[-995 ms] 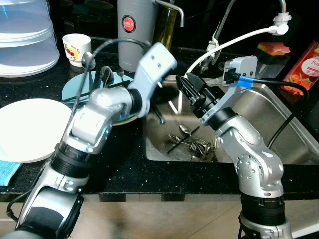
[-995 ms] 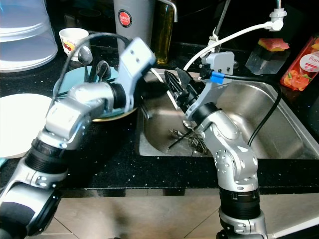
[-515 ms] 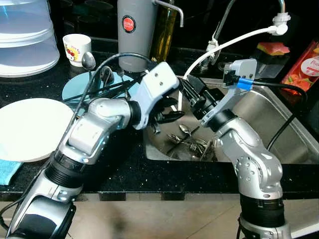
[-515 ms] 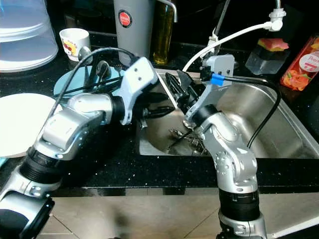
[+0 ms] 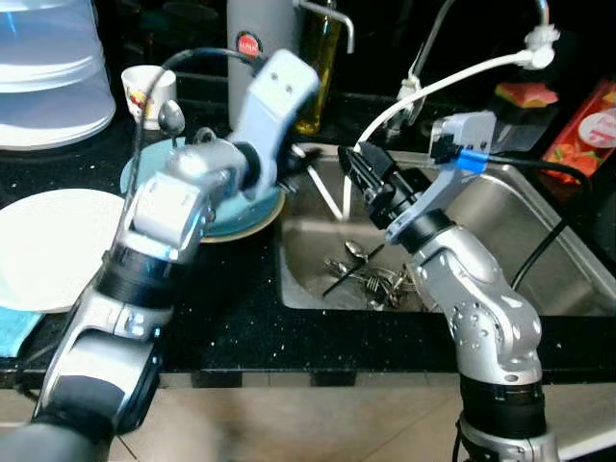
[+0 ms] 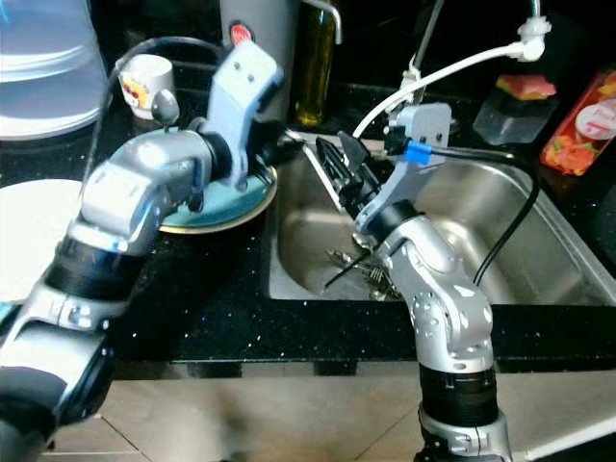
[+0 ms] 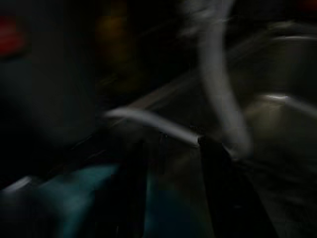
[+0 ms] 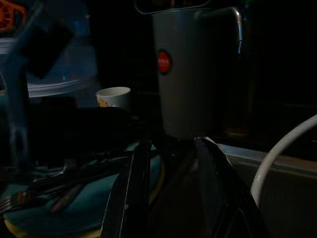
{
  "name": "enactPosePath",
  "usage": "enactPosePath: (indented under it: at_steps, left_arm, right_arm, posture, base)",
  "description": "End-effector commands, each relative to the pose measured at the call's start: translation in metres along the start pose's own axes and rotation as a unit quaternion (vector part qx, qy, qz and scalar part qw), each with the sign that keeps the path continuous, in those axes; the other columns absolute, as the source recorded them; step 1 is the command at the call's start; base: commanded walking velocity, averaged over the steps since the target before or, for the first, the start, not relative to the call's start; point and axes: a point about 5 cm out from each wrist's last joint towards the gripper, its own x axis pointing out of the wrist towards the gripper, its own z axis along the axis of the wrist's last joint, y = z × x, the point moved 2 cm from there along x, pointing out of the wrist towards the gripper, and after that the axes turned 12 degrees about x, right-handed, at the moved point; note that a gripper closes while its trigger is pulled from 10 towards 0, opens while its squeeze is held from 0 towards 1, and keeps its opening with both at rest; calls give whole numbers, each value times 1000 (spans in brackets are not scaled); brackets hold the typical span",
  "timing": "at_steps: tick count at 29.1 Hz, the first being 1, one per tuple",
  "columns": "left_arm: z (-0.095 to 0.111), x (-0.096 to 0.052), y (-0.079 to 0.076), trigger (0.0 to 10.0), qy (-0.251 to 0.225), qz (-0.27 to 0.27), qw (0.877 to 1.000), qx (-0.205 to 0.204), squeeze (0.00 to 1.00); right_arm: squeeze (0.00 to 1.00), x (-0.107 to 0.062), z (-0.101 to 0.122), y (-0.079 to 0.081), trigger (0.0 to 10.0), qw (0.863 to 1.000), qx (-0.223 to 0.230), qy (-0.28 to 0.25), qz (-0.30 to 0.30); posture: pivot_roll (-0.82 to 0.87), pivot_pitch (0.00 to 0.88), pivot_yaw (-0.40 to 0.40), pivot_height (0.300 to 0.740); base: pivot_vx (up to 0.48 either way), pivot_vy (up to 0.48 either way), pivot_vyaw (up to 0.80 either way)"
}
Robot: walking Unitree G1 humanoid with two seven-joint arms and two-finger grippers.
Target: Kitchen organization
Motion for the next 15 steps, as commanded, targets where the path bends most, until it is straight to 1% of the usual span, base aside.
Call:
enactPosePath:
  at_steps: [1,2,3,4,6,8,9,11,12,13,15]
  left_arm:
    - [-11,-1,15,10000,43,50,998,5,0]
    - [-17,-4,22,10000,62,68,996,6,0]
    - [-17,-4,22,10000,62,68,996,6,0]
    - [-24,-7,24,10000,82,74,994,12,0]
    - [-38,-13,24,10000,114,70,991,21,0]
    - [-45,-16,20,10000,133,59,989,30,0]
    - [-47,-17,18,10000,140,55,988,31,0]
    - [-49,-20,12,10000,148,42,987,46,0]
    - [-49,-23,9,10000,148,31,986,75,0]
    - [-49,-23,9,10000,148,31,986,75,0]
    - [-51,-27,10,10000,151,22,984,96,0]
  right_arm:
    - [0,-1,-1,-2,10000,1000,0,2,-4]
    - [0,-1,-1,-1,10000,1000,0,2,-5]
    - [0,-1,-1,-1,10000,1000,0,2,-5]
    - [0,-1,-1,-1,10000,1000,1,2,-6]
    - [0,-1,-2,-1,10000,1000,2,2,-6]
    - [0,-2,-2,-2,10000,1000,3,1,-7]
    - [0,-2,-2,-2,10000,1000,3,1,-8]
    - [0,-2,-3,-2,10000,1000,4,2,-9]
    - [0,-2,-4,-2,10000,1000,5,2,-9]
    - [0,-2,-4,-2,10000,1000,5,2,-9]
    - [0,-2,-4,-2,10000,1000,5,2,-9]
  posture:
    - [231,38,-105,740]
    - [231,39,-104,740]
    - [231,39,-104,740]
    - [231,39,-100,740]
    - [234,40,-95,740]
    - [234,40,-95,740]
    - [234,40,-95,740]
    - [242,44,-92,740]
    - [243,44,-92,740]
    - [243,44,-92,740]
    - [251,43,-90,740]
  base:
    - [0,0,0]
    - [0,0,0]
    - [0,0,0]
    - [0,0,0]
    - [0,0,0]
    - [0,0,0]
    - [0,0,0]
    - [0,0,0]
    - [0,0,0]
    - [0,0,0]
    - [0,0,0]
